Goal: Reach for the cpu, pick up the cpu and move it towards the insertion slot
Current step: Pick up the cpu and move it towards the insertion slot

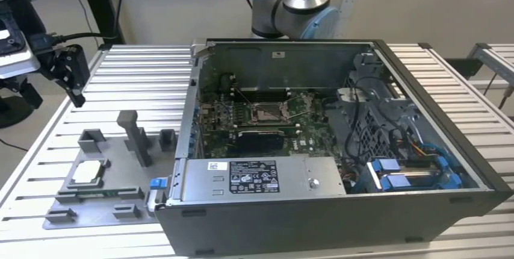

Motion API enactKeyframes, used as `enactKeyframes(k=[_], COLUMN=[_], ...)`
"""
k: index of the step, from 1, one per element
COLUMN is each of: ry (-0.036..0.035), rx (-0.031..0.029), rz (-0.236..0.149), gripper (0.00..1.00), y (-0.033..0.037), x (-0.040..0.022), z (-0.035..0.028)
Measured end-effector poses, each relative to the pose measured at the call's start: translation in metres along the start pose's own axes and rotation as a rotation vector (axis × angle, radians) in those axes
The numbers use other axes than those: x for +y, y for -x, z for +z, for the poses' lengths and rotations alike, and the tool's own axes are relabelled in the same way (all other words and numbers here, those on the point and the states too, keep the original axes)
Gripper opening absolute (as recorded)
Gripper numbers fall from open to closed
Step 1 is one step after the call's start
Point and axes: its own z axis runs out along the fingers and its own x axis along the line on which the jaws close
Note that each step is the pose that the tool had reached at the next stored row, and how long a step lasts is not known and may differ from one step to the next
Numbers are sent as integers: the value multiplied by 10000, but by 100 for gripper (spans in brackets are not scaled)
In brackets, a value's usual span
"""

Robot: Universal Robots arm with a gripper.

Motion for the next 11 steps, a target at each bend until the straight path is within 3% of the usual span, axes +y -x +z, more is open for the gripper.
enactKeyframes(k=[11], ry=[-25], rx=[-1], rz=[-1], gripper=[100], y=[-83], x=[-2], z=[144])
